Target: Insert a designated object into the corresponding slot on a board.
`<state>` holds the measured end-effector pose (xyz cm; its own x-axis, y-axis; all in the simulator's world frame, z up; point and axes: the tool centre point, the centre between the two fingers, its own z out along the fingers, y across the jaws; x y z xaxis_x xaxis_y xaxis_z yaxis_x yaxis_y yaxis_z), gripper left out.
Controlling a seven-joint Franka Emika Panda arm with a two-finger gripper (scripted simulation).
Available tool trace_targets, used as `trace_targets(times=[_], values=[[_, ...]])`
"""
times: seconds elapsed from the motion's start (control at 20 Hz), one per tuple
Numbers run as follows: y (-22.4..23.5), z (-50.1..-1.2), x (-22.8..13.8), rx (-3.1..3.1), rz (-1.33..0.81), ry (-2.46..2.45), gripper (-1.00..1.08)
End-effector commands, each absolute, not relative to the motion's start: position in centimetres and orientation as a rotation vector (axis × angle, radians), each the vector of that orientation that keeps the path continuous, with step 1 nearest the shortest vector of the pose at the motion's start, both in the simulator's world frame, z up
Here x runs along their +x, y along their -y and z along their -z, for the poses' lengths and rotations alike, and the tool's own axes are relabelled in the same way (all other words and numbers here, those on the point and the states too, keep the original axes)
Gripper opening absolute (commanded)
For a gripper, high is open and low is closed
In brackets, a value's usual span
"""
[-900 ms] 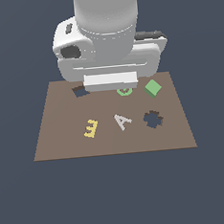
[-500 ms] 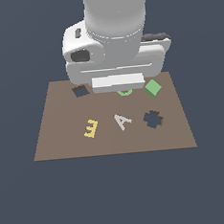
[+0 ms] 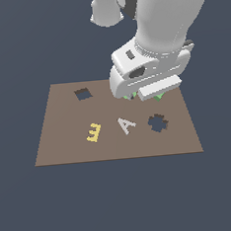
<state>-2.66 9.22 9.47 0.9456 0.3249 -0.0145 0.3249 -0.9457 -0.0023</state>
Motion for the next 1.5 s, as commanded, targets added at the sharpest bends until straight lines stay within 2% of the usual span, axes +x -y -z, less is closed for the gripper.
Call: trace_targets(times=[0.0, 0.45, 1.2, 1.25, 1.45], values=[[-11.5, -8.0, -3.7, 3.072, 0.015, -0.664, 1.0], [-15.4, -5.2, -6.4, 2.999, 0.001, -0.941, 1.0], [-15.6, -3.0, -6.6, 2.992, 0.0, -0.957, 1.0], [-15.6, -3.0, -6.6, 2.992, 0.0, -0.957, -1.0], [-15.6, -3.0, -6.6, 2.992, 0.0, -0.957, -1.0]])
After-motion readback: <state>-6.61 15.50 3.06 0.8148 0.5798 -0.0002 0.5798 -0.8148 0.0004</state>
